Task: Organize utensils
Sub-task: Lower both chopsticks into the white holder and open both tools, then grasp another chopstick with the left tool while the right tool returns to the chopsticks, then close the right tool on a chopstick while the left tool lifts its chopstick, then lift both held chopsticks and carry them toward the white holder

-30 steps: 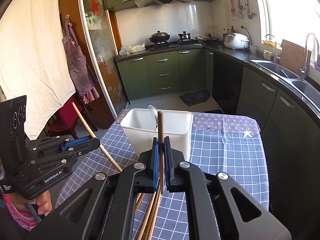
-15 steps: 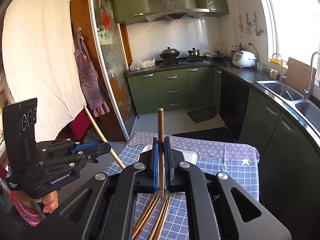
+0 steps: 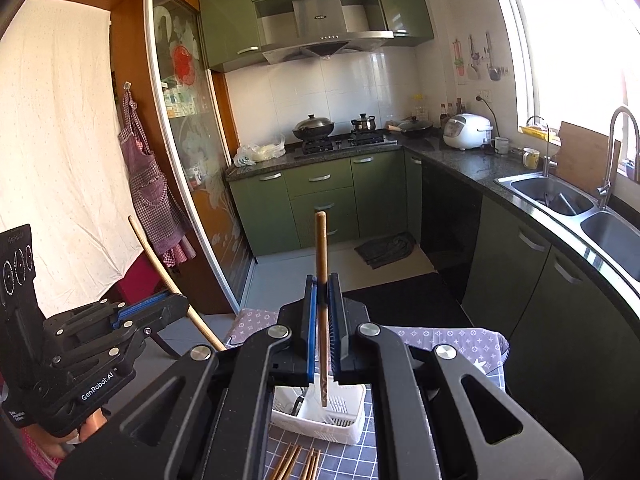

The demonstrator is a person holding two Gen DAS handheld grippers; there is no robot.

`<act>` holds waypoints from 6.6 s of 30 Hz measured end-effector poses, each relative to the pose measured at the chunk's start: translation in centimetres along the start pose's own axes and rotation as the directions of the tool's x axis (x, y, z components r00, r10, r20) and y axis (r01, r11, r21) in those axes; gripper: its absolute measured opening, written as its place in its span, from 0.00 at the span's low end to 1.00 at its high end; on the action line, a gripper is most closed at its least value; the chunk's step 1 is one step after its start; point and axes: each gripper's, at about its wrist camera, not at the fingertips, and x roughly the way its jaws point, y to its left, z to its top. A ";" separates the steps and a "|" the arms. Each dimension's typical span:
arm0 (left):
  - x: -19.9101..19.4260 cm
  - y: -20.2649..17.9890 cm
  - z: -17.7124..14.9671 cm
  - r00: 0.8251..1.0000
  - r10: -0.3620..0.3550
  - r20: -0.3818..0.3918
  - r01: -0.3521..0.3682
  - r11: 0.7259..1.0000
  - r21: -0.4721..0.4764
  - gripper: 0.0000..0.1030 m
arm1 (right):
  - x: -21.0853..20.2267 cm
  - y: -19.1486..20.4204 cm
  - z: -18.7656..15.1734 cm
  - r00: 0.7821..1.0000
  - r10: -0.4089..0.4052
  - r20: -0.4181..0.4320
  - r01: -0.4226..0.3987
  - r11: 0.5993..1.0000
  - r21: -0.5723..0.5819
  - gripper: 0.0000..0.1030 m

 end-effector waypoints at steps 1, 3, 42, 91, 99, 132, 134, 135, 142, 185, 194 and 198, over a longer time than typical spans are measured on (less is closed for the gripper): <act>0.7 0.2 -0.5 1.000 0.004 -0.017 -0.004 1.000 -0.004 0.07 | 1.2 -0.1 -0.7 1.000 -0.004 -0.017 0.004 1.000 0.001 0.06; 2.2 0.5 -1.5 0.998 0.008 -0.059 -0.008 1.000 -0.009 0.07 | 2.8 -0.5 -2.2 0.999 -0.008 -0.050 0.008 1.000 0.006 0.06; 8.8 1.1 -22.9 0.794 -0.010 -0.608 -0.080 0.989 -0.121 0.26 | 3.4 -6.7 -28.7 0.931 -0.075 -0.357 0.139 0.978 0.155 0.33; 1.8 2.0 -17.7 0.949 0.021 -0.315 -0.058 0.993 -0.107 0.06 | 11.8 -2.0 -28.2 0.837 0.034 -0.545 -0.002 0.998 0.060 0.31; 1.1 2.1 -17.6 0.953 0.006 -0.303 -0.038 0.994 -0.100 0.06 | 12.9 -1.2 -28.1 0.829 0.016 -0.560 0.001 1.000 0.030 0.26; 0.9 1.8 -17.4 0.954 -0.001 -0.300 -0.025 0.996 -0.082 0.06 | 15.2 1.7 -29.5 0.809 -0.133 -0.572 0.073 0.989 -0.126 0.21; 0.9 1.8 -17.3 0.954 -0.001 -0.300 -0.024 0.996 -0.081 0.06 | 15.5 2.1 -29.5 0.811 -0.133 -0.569 0.069 0.989 -0.134 0.18; 0.9 1.8 -17.3 0.954 -0.001 -0.300 -0.024 0.996 -0.081 0.06 | 15.6 2.0 -29.5 0.811 -0.126 -0.571 0.065 0.990 -0.127 0.08; 0.9 1.9 -17.4 0.955 -0.001 -0.298 -0.024 0.996 -0.081 0.06 | 13.7 0.6 -28.1 0.852 -0.063 -0.519 0.052 0.998 -0.036 0.07; 0.6 1.2 -15.4 0.968 0.012 -0.250 -0.021 0.999 -0.033 0.06 | 2.1 0.7 -18.6 0.981 -0.007 -0.195 0.002 1.000 -0.026 0.06; 0.5 0.9 -15.3 0.968 0.017 -0.251 -0.023 1.000 -0.021 0.06 | 2.0 0.7 -18.4 0.981 0.002 -0.196 -0.007 1.000 -0.024 0.06; 0.3 0.8 -15.0 0.969 0.017 -0.247 -0.021 1.000 -0.014 0.06 | 1.7 0.7 -18.0 0.983 0.004 -0.186 -0.009 1.000 -0.026 0.06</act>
